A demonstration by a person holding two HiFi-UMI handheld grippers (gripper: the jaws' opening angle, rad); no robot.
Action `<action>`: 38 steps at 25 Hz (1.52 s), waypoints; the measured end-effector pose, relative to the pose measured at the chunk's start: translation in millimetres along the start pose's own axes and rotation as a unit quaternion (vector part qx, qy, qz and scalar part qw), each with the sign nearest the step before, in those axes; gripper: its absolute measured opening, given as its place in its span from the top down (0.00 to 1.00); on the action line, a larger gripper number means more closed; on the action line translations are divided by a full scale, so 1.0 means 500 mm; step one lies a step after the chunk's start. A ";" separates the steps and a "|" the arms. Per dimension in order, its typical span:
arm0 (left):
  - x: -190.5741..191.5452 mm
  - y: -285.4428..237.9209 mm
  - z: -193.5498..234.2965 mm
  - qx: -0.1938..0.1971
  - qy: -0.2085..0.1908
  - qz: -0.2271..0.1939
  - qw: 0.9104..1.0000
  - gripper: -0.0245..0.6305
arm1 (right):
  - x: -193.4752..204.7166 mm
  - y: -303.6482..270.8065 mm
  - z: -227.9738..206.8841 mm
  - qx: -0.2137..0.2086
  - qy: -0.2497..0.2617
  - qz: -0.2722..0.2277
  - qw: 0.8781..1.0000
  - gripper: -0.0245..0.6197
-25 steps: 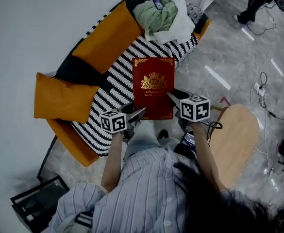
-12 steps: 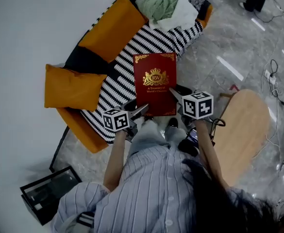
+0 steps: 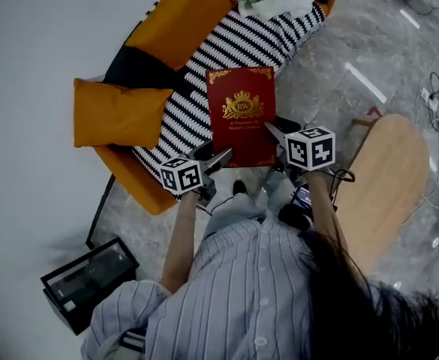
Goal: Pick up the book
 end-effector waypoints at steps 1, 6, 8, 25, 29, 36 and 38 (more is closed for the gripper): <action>0.010 0.012 0.007 0.001 0.002 -0.001 1.000 0.49 | 0.007 -0.007 0.013 0.001 0.002 0.003 1.000 0.78; 0.040 0.100 0.048 0.013 0.002 -0.010 1.000 0.49 | 0.030 -0.042 0.109 0.012 0.010 0.005 1.000 0.78; 0.039 0.114 0.052 0.015 -0.003 -0.013 1.000 0.49 | 0.031 -0.044 0.123 0.015 0.009 0.001 1.000 0.78; 0.073 0.177 0.075 0.062 -0.022 -0.011 0.998 0.49 | 0.073 -0.037 0.215 0.059 0.009 -0.034 0.998 0.78; 0.112 0.234 0.082 0.068 -0.036 -0.008 0.997 0.49 | 0.119 -0.038 0.276 0.062 0.006 -0.043 0.997 0.78; 0.148 0.271 0.074 0.069 -0.040 -0.011 0.997 0.49 | 0.154 -0.030 0.317 0.068 0.003 -0.050 0.996 0.78; 0.161 0.286 0.075 0.069 -0.041 -0.014 0.997 0.49 | 0.165 -0.031 0.332 0.066 0.004 -0.052 0.996 0.78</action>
Point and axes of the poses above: the fingertips, and each gripper's own axes: y backward along the fingers, z to its left, x out of its underside, the point moved 4 cm from there along y, backward along the fingers, and after that the axes turned 9 degrees about z, right-handed, at the moved point
